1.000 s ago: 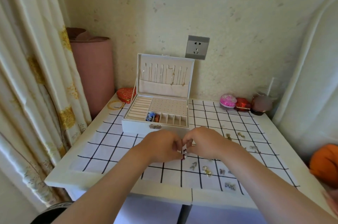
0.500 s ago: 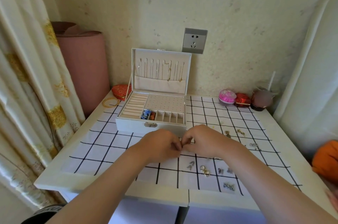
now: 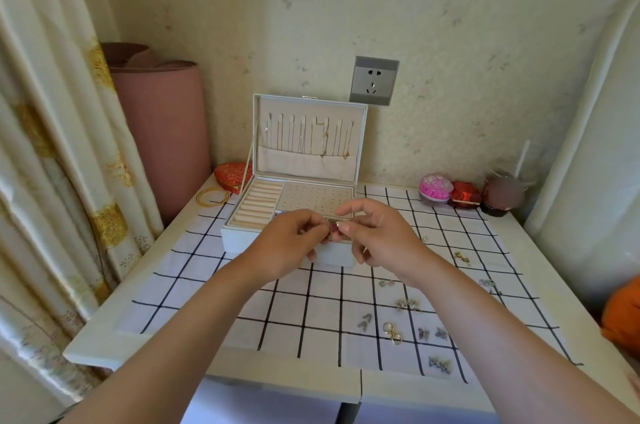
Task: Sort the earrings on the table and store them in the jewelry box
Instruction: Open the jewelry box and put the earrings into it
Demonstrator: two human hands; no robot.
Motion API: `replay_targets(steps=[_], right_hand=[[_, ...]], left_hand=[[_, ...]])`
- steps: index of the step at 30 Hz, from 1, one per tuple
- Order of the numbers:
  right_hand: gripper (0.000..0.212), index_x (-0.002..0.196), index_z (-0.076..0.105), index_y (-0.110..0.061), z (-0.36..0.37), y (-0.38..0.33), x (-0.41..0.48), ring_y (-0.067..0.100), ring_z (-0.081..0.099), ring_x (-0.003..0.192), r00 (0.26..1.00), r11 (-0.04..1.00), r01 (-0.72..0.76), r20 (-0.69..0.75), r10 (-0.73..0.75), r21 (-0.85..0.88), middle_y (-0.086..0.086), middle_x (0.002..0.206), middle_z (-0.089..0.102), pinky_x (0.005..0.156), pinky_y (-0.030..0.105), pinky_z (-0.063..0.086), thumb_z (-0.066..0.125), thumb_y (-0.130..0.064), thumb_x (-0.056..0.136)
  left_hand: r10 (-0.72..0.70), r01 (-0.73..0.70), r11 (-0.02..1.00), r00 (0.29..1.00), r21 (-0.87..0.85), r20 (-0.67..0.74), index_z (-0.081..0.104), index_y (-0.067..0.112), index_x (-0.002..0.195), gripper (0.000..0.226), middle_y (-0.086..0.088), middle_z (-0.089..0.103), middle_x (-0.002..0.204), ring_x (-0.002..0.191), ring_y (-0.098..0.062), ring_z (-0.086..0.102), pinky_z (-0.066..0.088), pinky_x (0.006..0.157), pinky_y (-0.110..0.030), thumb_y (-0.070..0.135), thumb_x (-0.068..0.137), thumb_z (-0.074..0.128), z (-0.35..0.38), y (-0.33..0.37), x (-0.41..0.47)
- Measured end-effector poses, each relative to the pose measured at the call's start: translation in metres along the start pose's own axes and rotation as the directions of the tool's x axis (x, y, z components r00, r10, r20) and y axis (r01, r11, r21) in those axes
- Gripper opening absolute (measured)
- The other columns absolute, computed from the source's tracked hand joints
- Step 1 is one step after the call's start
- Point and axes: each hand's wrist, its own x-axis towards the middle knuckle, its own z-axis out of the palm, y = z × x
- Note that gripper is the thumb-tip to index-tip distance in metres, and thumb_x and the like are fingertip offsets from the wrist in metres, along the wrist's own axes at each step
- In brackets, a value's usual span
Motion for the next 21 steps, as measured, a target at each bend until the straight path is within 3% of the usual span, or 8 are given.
replay_targets(steps=[5,7,10,15,18,21], right_hand=[[0.007,0.098,0.069,-0.015,0.011,-0.009,0.009,0.018,0.047,0.044,0.994,0.988,0.036,-0.109,-0.019,0.152,0.010,0.082,0.075,0.044,0.019,0.027,0.064,-0.011,0.095],[0.010,0.096,0.073,-0.017,0.017,-0.011,0.013,0.018,0.047,0.044,0.988,0.985,0.058,-0.152,-0.033,0.162,0.011,0.083,0.075,0.044,0.020,0.028,0.065,-0.011,0.094],[0.015,0.100,0.076,-0.018,0.024,-0.016,0.016,0.019,0.049,0.046,0.987,0.987,0.069,-0.154,-0.047,0.146,0.008,0.082,0.076,0.044,0.022,0.031,0.068,-0.010,0.091],[0.020,0.102,0.077,-0.021,0.031,-0.016,0.023,0.015,0.055,0.049,0.979,0.992,0.120,-0.164,-0.122,-0.025,-0.004,0.080,0.076,0.053,0.024,0.048,0.078,-0.012,0.084],[0.012,0.089,0.079,-0.024,0.035,-0.016,0.031,0.003,0.056,0.050,0.946,0.970,0.193,-0.234,-0.224,-0.147,-0.011,0.077,0.073,0.054,0.018,0.046,0.080,-0.014,0.082],[0.009,0.091,0.080,-0.021,0.039,-0.024,0.039,0.010,0.059,0.048,0.944,0.959,0.228,-0.203,-0.260,-0.168,-0.009,0.066,0.072,0.047,0.019,0.045,0.077,-0.014,0.085]], left_hand=[[0.028,-0.035,0.991,0.998,-0.130,-0.048,0.070,0.020,0.099,0.012,0.000,0.069,0.084,0.064,-0.009,0.063,0.047,0.051,-0.027,0.021,0.097,0.058,-0.006,0.004,0.005],[0.022,-0.031,0.989,0.998,-0.143,-0.063,0.070,0.020,0.096,0.010,0.002,0.067,0.077,0.062,-0.010,0.061,0.045,0.051,-0.028,0.021,0.096,0.060,-0.012,0.004,0.007],[0.015,-0.025,0.981,0.998,-0.190,-0.056,0.070,0.014,0.097,0.010,-0.012,0.065,0.080,0.062,-0.014,0.059,0.044,0.049,-0.024,0.019,0.096,0.061,-0.022,0.003,0.009],[-0.002,-0.015,0.975,0.997,-0.221,-0.079,0.071,0.012,0.094,0.012,-0.001,0.066,0.076,0.061,-0.012,0.057,0.045,0.049,-0.019,0.019,0.096,0.061,-0.032,0.003,0.011],[-0.030,0.021,0.978,0.999,-0.207,-0.043,0.069,0.015,0.091,0.014,0.005,0.067,0.075,0.059,-0.011,0.057,0.044,0.049,-0.021,0.023,0.097,0.059,-0.037,0.002,0.014],[-0.045,0.038,0.972,0.999,-0.232,-0.027,0.069,0.013,0.095,0.017,0.006,0.068,0.075,0.057,-0.010,0.057,0.042,0.048,-0.021,0.024,0.098,0.057,-0.046,0.000,0.020]])
